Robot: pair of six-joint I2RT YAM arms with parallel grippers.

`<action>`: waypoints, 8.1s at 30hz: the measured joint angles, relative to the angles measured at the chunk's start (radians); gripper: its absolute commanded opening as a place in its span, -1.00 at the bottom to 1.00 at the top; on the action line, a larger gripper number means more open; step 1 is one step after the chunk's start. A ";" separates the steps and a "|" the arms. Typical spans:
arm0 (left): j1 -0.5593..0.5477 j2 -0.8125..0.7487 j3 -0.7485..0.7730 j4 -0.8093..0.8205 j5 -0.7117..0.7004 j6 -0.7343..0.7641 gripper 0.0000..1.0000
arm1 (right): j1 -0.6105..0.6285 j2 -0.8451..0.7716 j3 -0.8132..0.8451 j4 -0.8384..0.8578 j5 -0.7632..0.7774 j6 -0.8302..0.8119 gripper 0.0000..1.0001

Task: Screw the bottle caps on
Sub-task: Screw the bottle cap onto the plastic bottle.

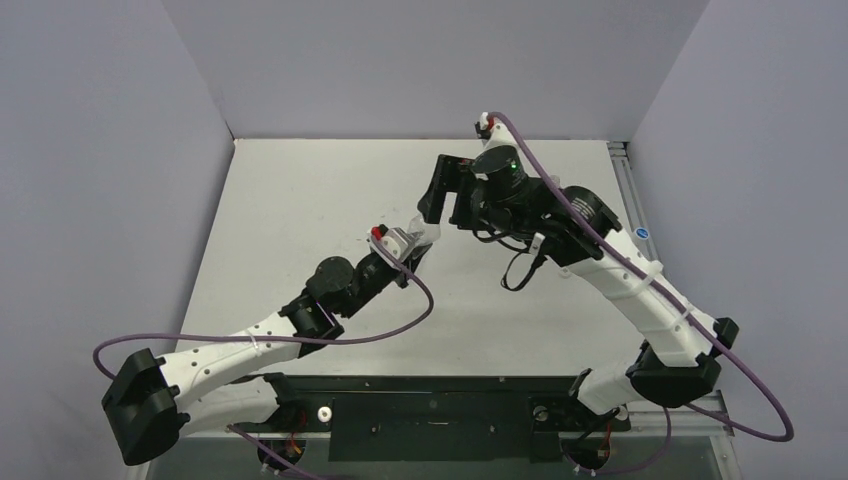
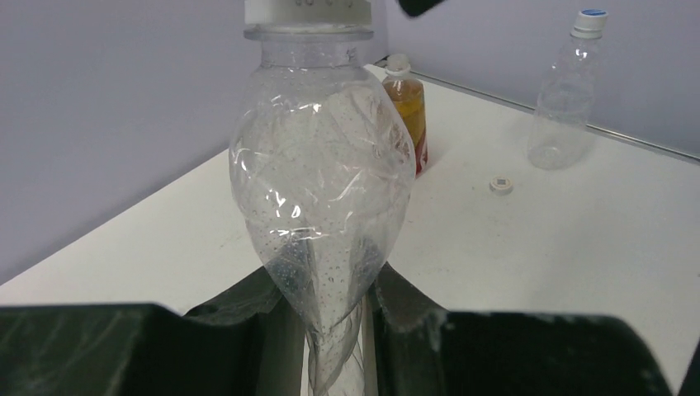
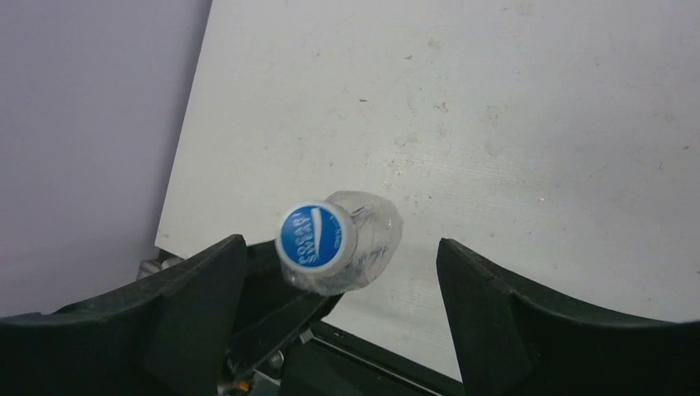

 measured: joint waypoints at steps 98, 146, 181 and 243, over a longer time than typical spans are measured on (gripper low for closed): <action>0.100 -0.003 0.059 -0.272 0.501 -0.082 -1.00 | -0.040 -0.287 -0.026 -0.014 -0.152 -0.292 0.42; 0.205 -0.034 0.069 -0.235 1.289 -0.408 -1.00 | 0.008 -0.300 -0.207 -0.064 -0.691 -0.568 -0.40; -0.168 0.008 0.018 -0.283 -0.252 0.168 -1.00 | -0.012 -0.102 -0.296 0.118 -0.047 0.126 0.41; 0.093 -0.097 0.063 -0.349 0.702 -0.192 -1.00 | 0.012 -0.317 -0.331 0.087 -0.352 -0.256 -0.96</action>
